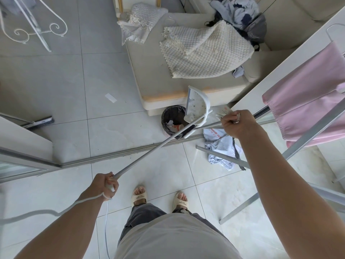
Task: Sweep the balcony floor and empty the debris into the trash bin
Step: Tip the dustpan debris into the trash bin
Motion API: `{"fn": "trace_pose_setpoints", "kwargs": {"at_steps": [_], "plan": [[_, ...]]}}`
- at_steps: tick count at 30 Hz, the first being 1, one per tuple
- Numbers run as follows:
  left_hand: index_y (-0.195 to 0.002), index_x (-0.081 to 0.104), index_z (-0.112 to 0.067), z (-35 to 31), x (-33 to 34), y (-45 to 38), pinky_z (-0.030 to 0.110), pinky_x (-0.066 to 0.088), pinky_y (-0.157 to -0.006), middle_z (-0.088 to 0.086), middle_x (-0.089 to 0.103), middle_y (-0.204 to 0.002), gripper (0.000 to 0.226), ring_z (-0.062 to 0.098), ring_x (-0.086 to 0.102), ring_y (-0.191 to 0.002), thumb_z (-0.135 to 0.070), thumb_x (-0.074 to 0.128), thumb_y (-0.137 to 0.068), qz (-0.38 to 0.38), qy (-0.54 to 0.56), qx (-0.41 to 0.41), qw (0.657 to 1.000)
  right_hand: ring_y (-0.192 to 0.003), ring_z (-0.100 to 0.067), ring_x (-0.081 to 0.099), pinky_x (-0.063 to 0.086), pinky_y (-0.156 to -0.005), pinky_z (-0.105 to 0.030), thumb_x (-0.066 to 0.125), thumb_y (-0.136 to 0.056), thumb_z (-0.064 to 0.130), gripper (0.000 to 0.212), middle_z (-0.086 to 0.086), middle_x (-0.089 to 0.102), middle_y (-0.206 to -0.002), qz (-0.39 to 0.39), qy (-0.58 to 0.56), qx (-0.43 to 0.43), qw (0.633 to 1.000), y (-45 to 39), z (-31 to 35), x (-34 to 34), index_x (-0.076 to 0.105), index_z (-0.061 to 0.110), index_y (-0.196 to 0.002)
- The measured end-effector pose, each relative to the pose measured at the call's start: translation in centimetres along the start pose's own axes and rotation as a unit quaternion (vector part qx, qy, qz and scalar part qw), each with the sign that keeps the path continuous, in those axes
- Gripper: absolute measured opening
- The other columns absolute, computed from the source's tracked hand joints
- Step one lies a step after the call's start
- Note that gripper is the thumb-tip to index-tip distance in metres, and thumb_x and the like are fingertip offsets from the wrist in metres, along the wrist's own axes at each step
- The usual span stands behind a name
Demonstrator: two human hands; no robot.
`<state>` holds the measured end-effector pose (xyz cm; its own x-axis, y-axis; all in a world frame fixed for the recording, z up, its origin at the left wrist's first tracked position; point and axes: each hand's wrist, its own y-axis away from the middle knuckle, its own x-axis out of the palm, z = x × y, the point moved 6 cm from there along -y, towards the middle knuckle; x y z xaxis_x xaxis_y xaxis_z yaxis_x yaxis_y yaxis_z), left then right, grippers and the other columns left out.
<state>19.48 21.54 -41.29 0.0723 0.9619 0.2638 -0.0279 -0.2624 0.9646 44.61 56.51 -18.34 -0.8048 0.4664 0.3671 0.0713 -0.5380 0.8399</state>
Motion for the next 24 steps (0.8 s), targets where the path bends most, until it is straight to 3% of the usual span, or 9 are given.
{"fn": "trace_pose_setpoints", "kwargs": {"at_steps": [3,8,12,14,18,21,24], "plan": [[-0.072,0.04,-0.013,0.0,0.4,0.1,0.011,0.03,-0.029,-0.003,0.038,-0.043,0.029,0.005,0.035,-0.026,-0.013,0.042,-0.101,0.006,0.011,0.004,1.0,-0.029,-0.007,0.035,0.029,-0.032,-0.014,0.036,-0.063,-0.008,0.022,0.001,0.036,-0.041,-0.003,-0.001,0.007,1.0,-0.4,0.2,-0.9,0.038,0.013,-0.069],[-0.071,0.039,-0.014,-0.2,0.6,0.6,0.01,0.03,-0.029,-0.003,0.037,-0.041,0.03,0.006,0.033,-0.025,-0.012,0.041,-0.101,0.002,0.003,0.01,1.0,-0.028,-0.005,0.037,0.028,-0.031,-0.013,0.042,-0.09,0.005,0.022,0.003,0.039,-0.041,-0.011,0.019,0.019,1.0,-1.7,0.4,-1.8,0.042,0.012,-0.07],[-0.071,0.039,-0.014,0.1,-0.4,0.4,0.011,0.03,-0.029,-0.003,0.037,-0.041,0.029,0.005,0.033,-0.025,-0.012,0.042,-0.1,-0.009,0.0,0.003,1.0,-0.028,-0.004,0.038,0.029,-0.03,-0.013,0.044,-0.091,0.009,0.015,0.004,0.043,-0.057,-0.027,0.025,0.008,0.999,-2.5,0.3,-2.1,0.051,0.012,-0.079],[-0.072,0.038,-0.015,0.4,-0.7,0.3,0.01,0.029,-0.029,-0.003,0.037,-0.039,0.029,0.006,0.032,-0.024,-0.012,0.041,-0.101,-0.016,0.0,-0.002,1.0,-0.029,-0.005,0.039,0.029,-0.031,-0.013,0.042,-0.092,0.009,0.016,0.002,0.044,-0.054,-0.037,0.035,0.007,0.999,-2.5,0.1,-1.9,0.051,0.012,-0.079],[-0.071,0.036,-0.016,0.8,-0.8,0.6,0.008,0.028,-0.03,-0.004,0.035,-0.035,0.03,0.006,0.031,-0.022,-0.009,0.036,-0.1,-0.036,-0.008,-0.011,0.999,-0.029,-0.005,0.039,0.029,-0.032,-0.014,0.033,-0.083,-0.002,0.018,0.0,0.039,-0.04,-0.03,0.037,-0.002,0.999,-1.2,0.2,-0.6,0.046,0.009,-0.076],[-0.072,0.037,-0.015,0.9,-1.1,0.6,0.008,0.029,-0.03,-0.004,0.035,-0.034,0.029,0.006,0.03,-0.021,-0.007,0.035,-0.1,-0.045,-0.009,-0.007,0.999,-0.029,-0.006,0.038,0.028,-0.031,-0.014,0.033,-0.062,-0.009,0.023,0.0,0.036,-0.04,-0.014,0.016,-0.014,1.0,-0.1,0.5,-0.3,0.038,0.013,-0.067],[-0.073,0.039,-0.014,1.0,-1.4,0.3,0.009,0.028,-0.03,-0.004,0.035,-0.035,0.027,0.006,0.031,-0.022,-0.006,0.035,-0.099,-0.038,0.011,-0.019,0.999,-0.028,-0.008,0.036,0.028,-0.03,-0.014,0.034,-0.059,-0.009,0.028,-0.001,0.034,-0.039,-0.003,0.026,-0.02,0.999,-0.3,0.7,-1.2,0.041,0.01,-0.078]]}}
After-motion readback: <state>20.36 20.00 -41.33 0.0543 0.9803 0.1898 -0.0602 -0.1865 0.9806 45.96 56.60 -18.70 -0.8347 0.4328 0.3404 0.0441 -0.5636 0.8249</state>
